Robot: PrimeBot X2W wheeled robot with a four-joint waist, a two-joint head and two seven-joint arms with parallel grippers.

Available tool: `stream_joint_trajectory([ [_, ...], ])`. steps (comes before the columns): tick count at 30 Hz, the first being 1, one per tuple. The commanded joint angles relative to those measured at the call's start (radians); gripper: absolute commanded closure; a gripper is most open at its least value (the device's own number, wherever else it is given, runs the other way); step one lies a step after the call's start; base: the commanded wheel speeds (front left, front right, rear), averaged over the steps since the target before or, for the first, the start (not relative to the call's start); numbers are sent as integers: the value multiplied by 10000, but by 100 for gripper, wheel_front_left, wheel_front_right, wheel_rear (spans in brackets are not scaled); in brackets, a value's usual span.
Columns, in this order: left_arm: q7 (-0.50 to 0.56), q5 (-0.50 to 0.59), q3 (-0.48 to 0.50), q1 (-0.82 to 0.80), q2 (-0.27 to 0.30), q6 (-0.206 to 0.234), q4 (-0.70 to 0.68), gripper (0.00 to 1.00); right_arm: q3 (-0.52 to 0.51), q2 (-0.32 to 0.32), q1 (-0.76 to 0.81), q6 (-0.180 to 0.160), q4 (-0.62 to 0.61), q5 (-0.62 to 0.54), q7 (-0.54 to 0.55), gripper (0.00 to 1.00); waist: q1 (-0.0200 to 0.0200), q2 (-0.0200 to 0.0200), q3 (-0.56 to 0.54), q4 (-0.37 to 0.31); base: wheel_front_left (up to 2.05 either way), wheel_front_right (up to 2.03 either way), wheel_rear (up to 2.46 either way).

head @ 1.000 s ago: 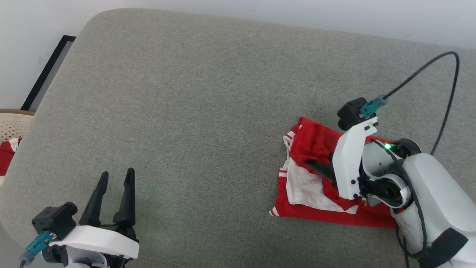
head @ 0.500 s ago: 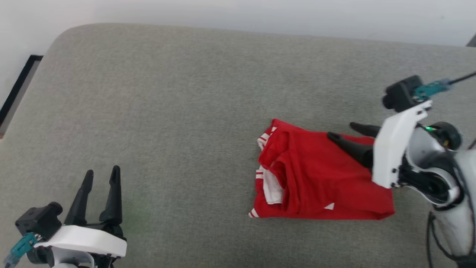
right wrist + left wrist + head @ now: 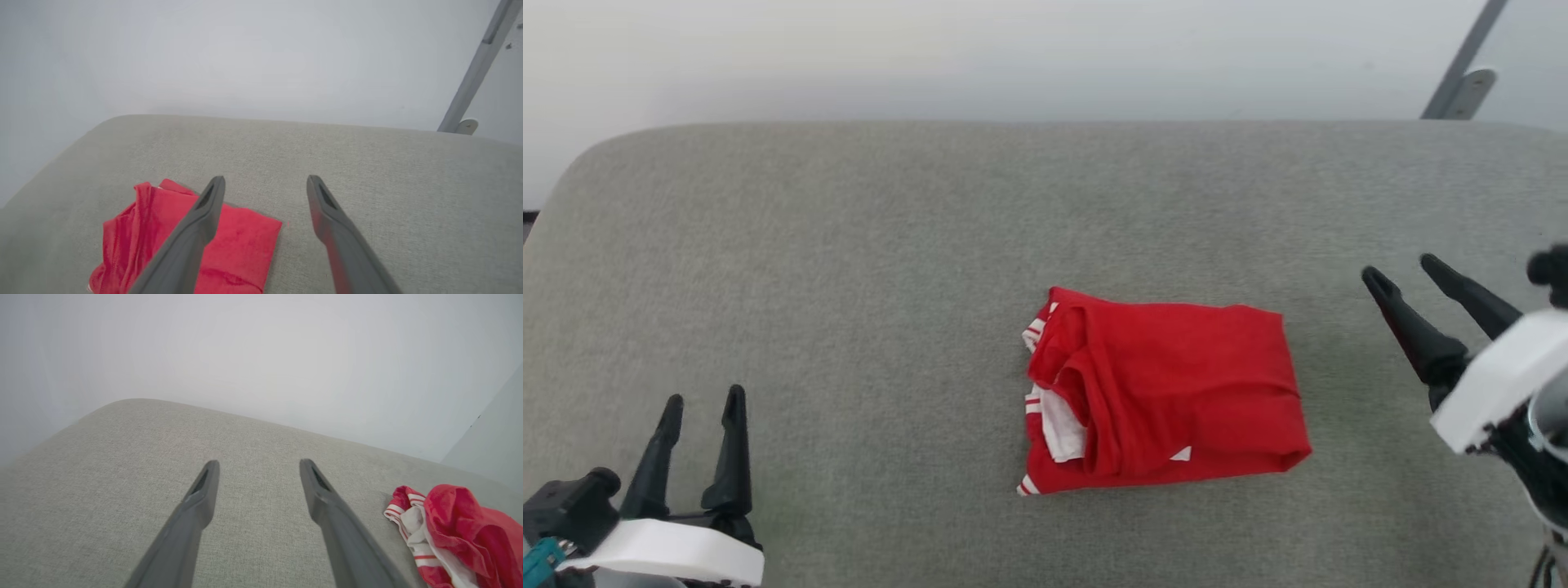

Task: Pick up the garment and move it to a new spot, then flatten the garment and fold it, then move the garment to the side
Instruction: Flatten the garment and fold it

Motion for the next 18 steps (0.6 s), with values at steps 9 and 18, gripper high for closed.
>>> stream_joint_trajectory([
  [9,-46,686,410,594,161,-79,-169,0,44,52,1533,-6,418,-957,-3077,0,0,0,-739,-645,0,0,0],
  [18,-47,1245,765,1082,7,-319,-327,0,191,3,2193,-7,1504,-1598,-5057,0,0,0,-1070,-784,0,0,0],
])
